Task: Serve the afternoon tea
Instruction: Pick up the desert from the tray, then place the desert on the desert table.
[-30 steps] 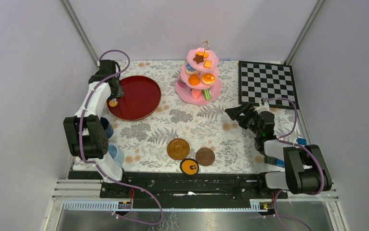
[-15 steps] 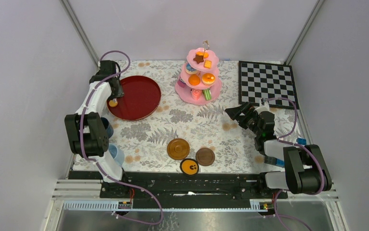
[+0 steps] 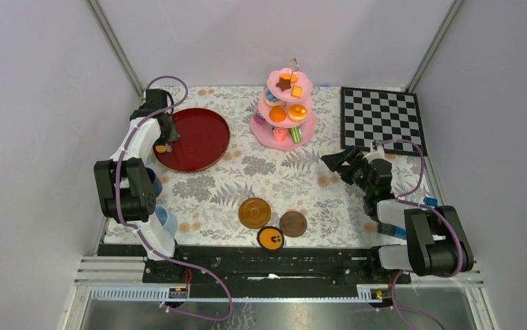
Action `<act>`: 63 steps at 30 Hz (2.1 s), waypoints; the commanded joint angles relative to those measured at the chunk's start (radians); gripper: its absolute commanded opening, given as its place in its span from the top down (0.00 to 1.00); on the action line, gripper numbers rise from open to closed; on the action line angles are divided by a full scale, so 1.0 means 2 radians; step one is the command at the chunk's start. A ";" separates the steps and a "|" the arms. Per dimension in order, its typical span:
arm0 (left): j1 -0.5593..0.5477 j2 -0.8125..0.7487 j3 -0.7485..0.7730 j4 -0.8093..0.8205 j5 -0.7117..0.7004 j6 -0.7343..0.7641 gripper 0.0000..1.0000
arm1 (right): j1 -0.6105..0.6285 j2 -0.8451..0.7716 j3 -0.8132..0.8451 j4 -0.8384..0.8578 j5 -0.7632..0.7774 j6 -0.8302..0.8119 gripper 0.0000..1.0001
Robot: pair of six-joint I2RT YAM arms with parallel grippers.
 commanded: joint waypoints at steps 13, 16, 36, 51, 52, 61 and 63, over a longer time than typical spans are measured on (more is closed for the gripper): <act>-0.016 -0.096 0.009 -0.014 0.034 -0.011 0.77 | -0.002 0.003 0.000 0.023 -0.004 0.000 0.02; -0.051 -0.128 0.015 -0.030 0.036 -0.010 0.78 | -0.002 0.002 0.000 0.023 -0.003 0.000 0.02; -0.398 -0.139 0.175 0.008 -0.028 -0.052 0.79 | -0.002 -0.005 -0.005 0.021 0.003 -0.001 0.02; -0.411 0.010 0.291 0.035 -0.017 -0.044 0.79 | -0.002 -0.007 -0.006 0.022 0.003 -0.001 0.02; -0.411 0.014 0.295 0.036 -0.020 -0.043 0.79 | -0.002 -0.006 -0.006 0.022 0.003 -0.001 0.02; -0.410 0.055 0.338 0.026 -0.037 -0.028 0.76 | -0.002 -0.004 -0.005 0.023 0.002 0.000 0.02; -0.410 0.062 0.347 0.021 -0.041 -0.025 0.75 | -0.002 -0.004 -0.005 0.024 0.002 0.000 0.02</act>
